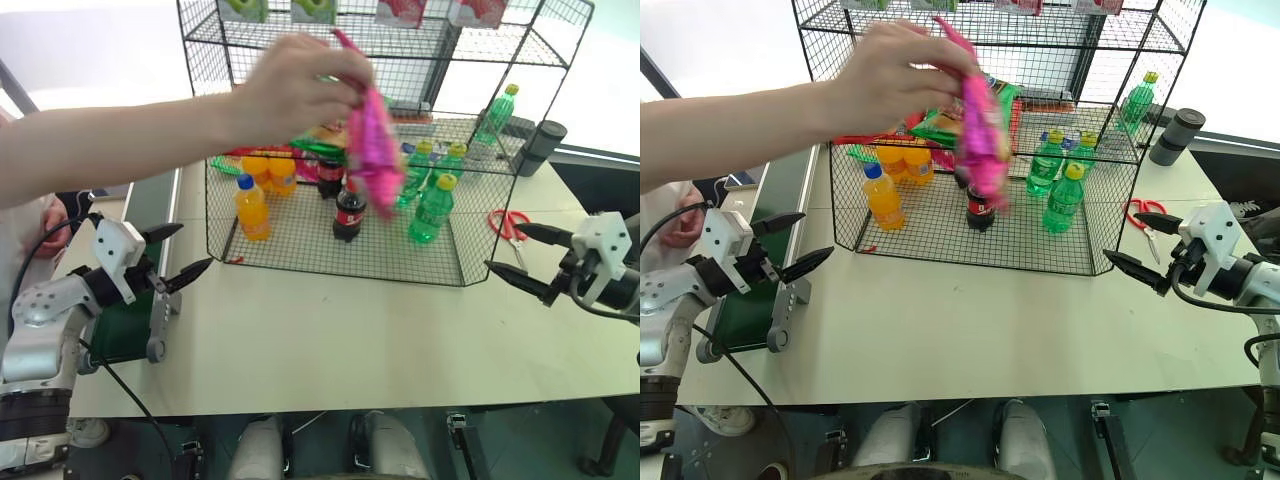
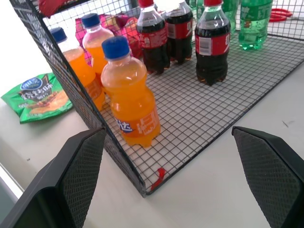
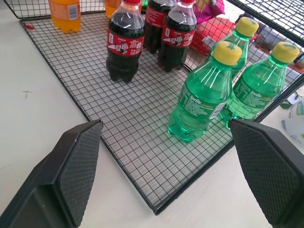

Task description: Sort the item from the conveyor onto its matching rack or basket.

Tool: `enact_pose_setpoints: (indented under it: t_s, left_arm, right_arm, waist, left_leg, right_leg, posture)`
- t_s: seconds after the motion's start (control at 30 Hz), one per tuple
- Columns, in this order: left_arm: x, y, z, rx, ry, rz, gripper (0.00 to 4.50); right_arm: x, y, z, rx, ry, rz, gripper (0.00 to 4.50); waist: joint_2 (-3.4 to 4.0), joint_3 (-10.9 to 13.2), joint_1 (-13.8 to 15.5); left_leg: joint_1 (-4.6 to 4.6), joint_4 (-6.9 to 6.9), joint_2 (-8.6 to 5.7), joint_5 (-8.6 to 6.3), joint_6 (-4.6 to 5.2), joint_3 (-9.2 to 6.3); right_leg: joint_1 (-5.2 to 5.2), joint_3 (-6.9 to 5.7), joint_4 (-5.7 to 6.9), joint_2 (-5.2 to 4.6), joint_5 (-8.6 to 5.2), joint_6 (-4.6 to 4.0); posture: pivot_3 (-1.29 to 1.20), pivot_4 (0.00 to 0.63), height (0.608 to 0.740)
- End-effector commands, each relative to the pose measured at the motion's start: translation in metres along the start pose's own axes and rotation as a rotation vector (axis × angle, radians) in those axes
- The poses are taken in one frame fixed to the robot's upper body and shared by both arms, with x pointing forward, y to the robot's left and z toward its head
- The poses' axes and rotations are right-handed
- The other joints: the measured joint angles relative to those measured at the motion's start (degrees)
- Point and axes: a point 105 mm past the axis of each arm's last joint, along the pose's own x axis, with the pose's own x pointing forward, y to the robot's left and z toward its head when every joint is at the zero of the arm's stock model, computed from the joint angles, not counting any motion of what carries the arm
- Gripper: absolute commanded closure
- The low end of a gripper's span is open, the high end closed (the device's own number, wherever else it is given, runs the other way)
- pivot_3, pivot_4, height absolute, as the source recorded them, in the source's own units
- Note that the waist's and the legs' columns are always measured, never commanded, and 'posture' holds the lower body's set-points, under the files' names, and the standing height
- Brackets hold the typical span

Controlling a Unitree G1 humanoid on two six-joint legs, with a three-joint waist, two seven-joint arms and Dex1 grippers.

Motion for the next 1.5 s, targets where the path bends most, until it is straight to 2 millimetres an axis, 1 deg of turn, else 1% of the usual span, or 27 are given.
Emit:
enact_pose_setpoints:
  t_s: [0.03,0.13,0.4,0.57,0.83,0.97,1.1,1.33,1.4,1.5]
  left_arm:
    - [0.001,-0.002,0.008,0.019,-0.026,-0.002,0.00]
    - [-0.001,-0.002,0.007,0.012,-0.015,0.005,0.00]
    - [-0.008,-0.003,0.003,0.010,0.004,0.027,0.00]
    - [-0.012,-0.005,0.001,0.024,0.008,0.039,0.00]
    - [-0.022,-0.005,0.000,0.026,0.021,0.069,0.00]
    - [-0.031,-0.004,-0.001,0.050,0.034,0.101,0.00]
    - [-0.038,-0.005,-0.004,0.050,0.051,0.126,0.00]
    - [-0.045,-0.008,-0.002,0.024,0.046,0.141,0.00]
    - [-0.047,-0.007,-0.001,0.021,0.040,0.155,0.00]
    - [-0.050,-0.006,-0.003,0.008,0.044,0.176,0.00]
  right_arm:
    - [0.001,-0.002,0.012,-0.035,-0.022,0.003,0.09]
    - [0.002,-0.002,0.014,-0.034,-0.023,0.010,0.09]
    - [0.009,0.010,0.020,-0.013,-0.031,0.079,0.09]
    - [0.019,0.015,0.021,-0.023,-0.036,0.118,0.09]
    - [0.044,0.032,0.029,-0.012,-0.086,0.202,0.09]
    - [0.051,0.037,0.031,-0.021,-0.093,0.240,0.09]
    - [0.056,0.037,0.034,-0.016,-0.107,0.255,0.09]
    - [0.067,0.047,0.049,-0.013,-0.181,0.315,0.09]
    - [0.071,0.053,0.059,-0.002,-0.227,0.338,0.09]
    - [0.078,0.071,0.079,0.042,-0.342,0.416,0.09]
  waist:
    - [0.00,0.00,0.01]
    - [0.00,0.00,-0.01]
    - [0.00,0.00,0.02]
    - [0.00,0.00,-0.04]
    - [0.00,0.00,-0.04]
    - [0.00,0.00,-0.03]
    - [0.00,0.00,-0.03]
    - [0.00,0.00,-0.03]
    - [0.00,0.00,-0.04]
    - [0.01,0.00,-0.20]
  left_leg:
    - [0.00,0.00,0.00,0.00,0.00,0.00]
    - [0.00,0.00,0.00,0.00,0.00,0.00]
    - [0.00,0.00,0.01,0.00,0.00,-0.01]
    - [0.00,0.00,0.01,0.00,0.00,-0.01]
    - [-0.01,0.01,0.02,0.00,0.00,-0.01]
    - [-0.01,0.01,0.01,0.00,0.00,0.00]
    - [-0.01,0.01,0.01,0.00,0.01,-0.01]
    - [-0.02,0.01,0.01,0.00,0.01,-0.01]
    - [-0.01,0.01,0.01,0.00,0.01,-0.01]
    - [-0.01,0.00,0.04,-0.01,0.00,-0.01]
  right_leg:
    - [0.00,0.00,0.00,0.00,0.00,0.00]
    - [0.00,0.00,0.00,0.00,0.00,0.00]
    - [0.00,0.00,0.01,0.00,0.00,0.00]
    - [0.00,0.00,0.00,0.00,0.00,0.00]
    - [-0.02,0.00,0.01,0.00,0.00,-0.01]
    - [-0.02,0.00,0.00,-0.02,0.00,0.00]
    - [-0.02,0.00,0.00,-0.02,0.00,-0.01]
    - [-0.03,0.00,0.00,-0.02,0.00,-0.01]
    - [-0.03,0.00,0.00,-0.02,0.00,-0.01]
    - [-0.04,0.00,0.02,0.00,0.00,-0.01]
  posture:
    - [0.00,0.150,0.740]
    - [0.00,0.150,0.740]
    - [0.00,0.150,0.740]
    - [0.00,0.150,0.740]
    - [0.00,0.150,0.740]
    - [0.00,0.150,0.740]
    - [0.00,0.150,0.740]
    - [0.00,0.150,0.740]
    - [0.00,0.150,0.740]
    - [0.00,0.150,0.740]
